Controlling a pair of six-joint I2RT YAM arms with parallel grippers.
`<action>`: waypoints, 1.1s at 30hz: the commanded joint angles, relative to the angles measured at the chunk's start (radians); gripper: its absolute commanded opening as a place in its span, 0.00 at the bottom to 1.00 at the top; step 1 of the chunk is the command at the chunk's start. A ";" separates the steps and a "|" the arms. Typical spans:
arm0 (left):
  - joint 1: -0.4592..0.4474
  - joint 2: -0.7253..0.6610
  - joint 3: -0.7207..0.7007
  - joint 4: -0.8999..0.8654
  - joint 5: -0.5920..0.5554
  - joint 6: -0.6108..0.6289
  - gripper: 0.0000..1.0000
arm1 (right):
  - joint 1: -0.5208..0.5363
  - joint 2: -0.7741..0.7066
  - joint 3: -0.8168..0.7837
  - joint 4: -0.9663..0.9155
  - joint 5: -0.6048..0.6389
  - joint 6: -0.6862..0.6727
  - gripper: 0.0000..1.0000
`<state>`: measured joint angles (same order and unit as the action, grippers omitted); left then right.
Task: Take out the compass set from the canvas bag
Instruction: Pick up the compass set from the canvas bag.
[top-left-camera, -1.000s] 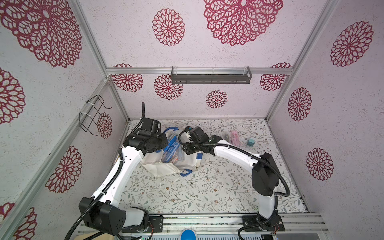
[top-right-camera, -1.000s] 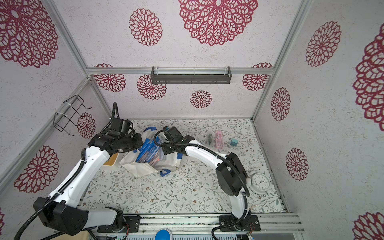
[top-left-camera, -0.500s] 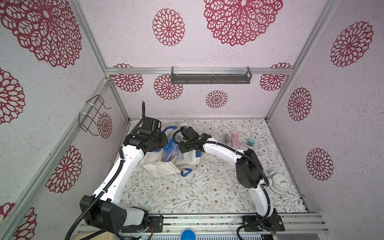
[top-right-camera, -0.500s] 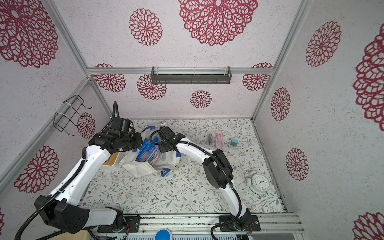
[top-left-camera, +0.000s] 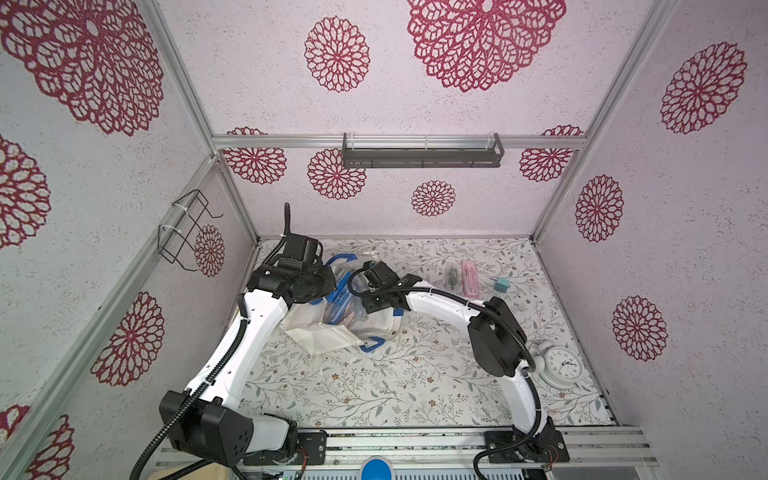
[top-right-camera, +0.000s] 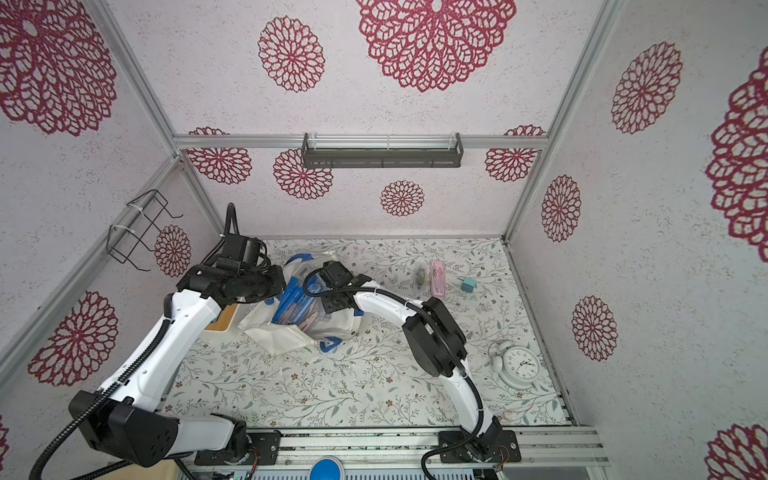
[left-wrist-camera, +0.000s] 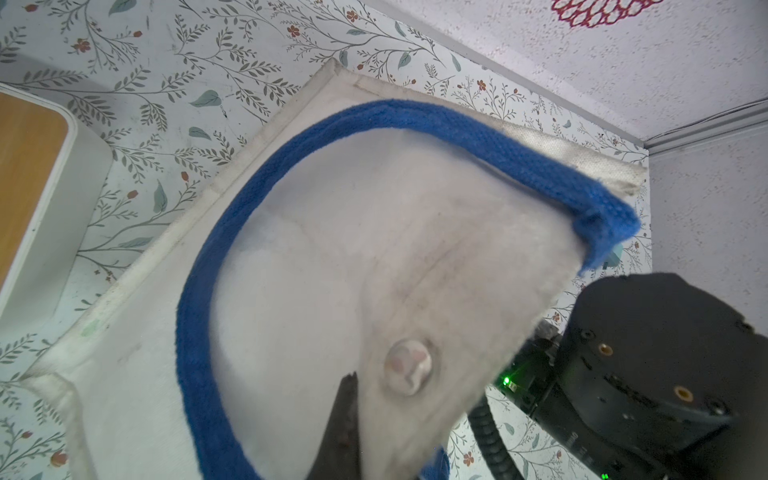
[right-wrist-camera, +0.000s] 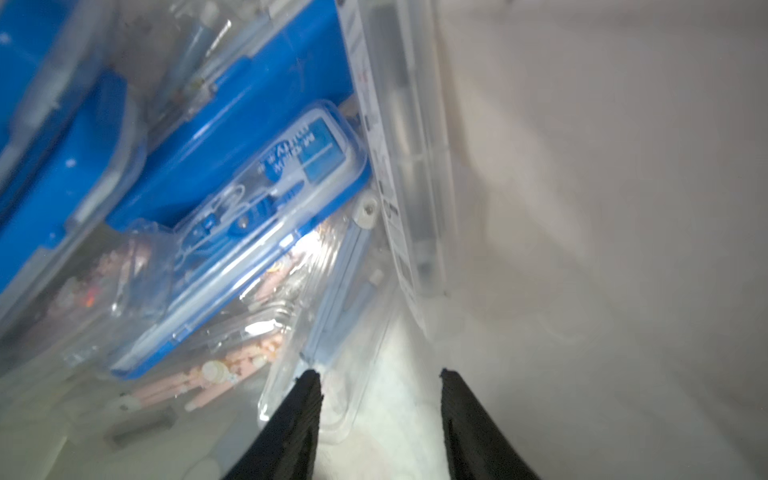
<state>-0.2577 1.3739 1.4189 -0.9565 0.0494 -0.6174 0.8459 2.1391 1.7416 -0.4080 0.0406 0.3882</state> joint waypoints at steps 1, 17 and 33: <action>0.016 0.003 0.036 0.002 -0.002 -0.001 0.00 | 0.013 -0.172 -0.082 0.077 0.002 0.017 0.50; 0.017 0.015 0.059 -0.012 0.014 -0.004 0.00 | 0.041 0.005 0.094 -0.046 0.098 -0.023 0.36; 0.020 0.010 0.056 -0.023 0.012 0.002 0.00 | 0.037 0.127 0.246 -0.146 0.248 -0.054 0.52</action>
<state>-0.2481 1.3937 1.4429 -0.9699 0.0582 -0.6167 0.8825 2.2650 1.9514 -0.5274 0.2279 0.3584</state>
